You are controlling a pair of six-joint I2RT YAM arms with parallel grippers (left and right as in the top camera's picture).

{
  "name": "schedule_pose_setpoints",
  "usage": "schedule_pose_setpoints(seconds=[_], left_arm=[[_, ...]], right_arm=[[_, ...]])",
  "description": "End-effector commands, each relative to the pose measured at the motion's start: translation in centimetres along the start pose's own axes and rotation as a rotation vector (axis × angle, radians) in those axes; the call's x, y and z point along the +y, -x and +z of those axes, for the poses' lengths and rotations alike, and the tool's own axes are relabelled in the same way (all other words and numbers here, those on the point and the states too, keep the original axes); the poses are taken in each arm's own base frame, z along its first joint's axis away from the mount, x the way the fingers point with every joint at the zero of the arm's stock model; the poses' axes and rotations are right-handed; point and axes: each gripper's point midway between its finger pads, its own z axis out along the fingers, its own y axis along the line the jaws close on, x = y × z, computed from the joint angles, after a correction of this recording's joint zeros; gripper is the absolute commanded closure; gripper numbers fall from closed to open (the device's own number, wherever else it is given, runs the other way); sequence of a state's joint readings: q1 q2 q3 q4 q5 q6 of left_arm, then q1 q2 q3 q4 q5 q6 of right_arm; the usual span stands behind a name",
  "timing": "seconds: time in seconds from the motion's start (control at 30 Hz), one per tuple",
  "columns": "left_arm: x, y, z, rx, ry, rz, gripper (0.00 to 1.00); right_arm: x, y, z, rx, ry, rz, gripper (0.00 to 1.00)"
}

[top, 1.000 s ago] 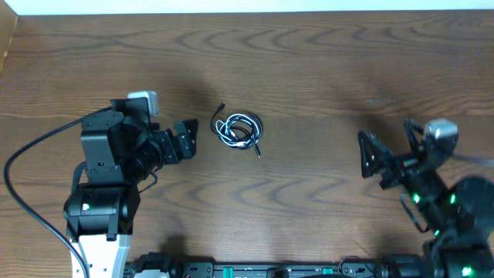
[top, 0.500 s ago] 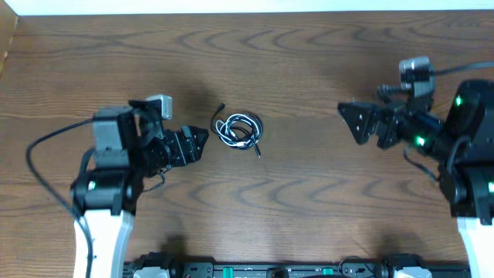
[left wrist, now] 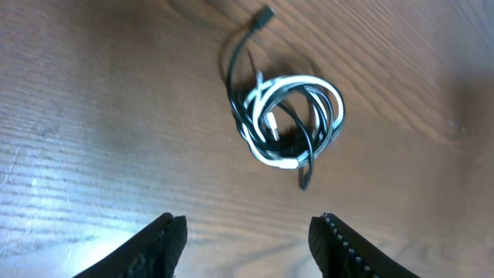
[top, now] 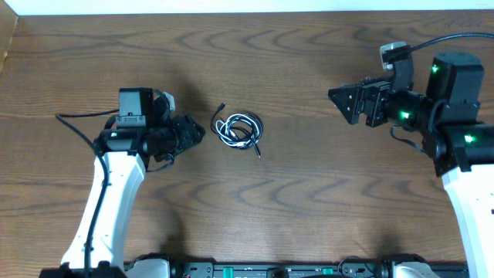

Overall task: Untangle cables
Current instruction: 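Move the left gripper toward the black-and-white cable bundle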

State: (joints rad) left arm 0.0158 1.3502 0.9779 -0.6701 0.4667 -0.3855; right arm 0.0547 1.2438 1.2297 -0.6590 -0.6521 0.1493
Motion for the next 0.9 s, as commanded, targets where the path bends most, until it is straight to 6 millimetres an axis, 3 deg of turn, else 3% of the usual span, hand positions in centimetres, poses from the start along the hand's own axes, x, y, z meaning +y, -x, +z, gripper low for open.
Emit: schedule_pose_setpoints(seconds=[0.0, 0.13, 0.33, 0.6, 0.87], left_arm=[[0.0, 1.2, 0.7, -0.026, 0.020, -0.031, 0.44], [-0.3, 1.1, 2.7, -0.012, 0.050, -0.027, 0.45], [-1.3, 0.7, 5.6, 0.013, 0.059, -0.005, 0.48], [-0.9, 0.3, 8.9, 0.013, 0.133, -0.042, 0.62], [0.0, -0.8, 11.8, 0.045, 0.191, -0.076, 0.66]], right_arm=[[-0.3, -0.2, 0.6, 0.026, 0.008, 0.023, 0.08], [-1.3, -1.2, 1.7, 0.080, 0.000, 0.065, 0.09], [-1.7, -1.4, 2.1, 0.089, -0.002, 0.070, 0.08], [-1.7, -1.4, 2.1, 0.092, -0.002, 0.070, 0.08], [-1.7, -1.5, 2.1, 0.092, -0.002, 0.070, 0.07]])
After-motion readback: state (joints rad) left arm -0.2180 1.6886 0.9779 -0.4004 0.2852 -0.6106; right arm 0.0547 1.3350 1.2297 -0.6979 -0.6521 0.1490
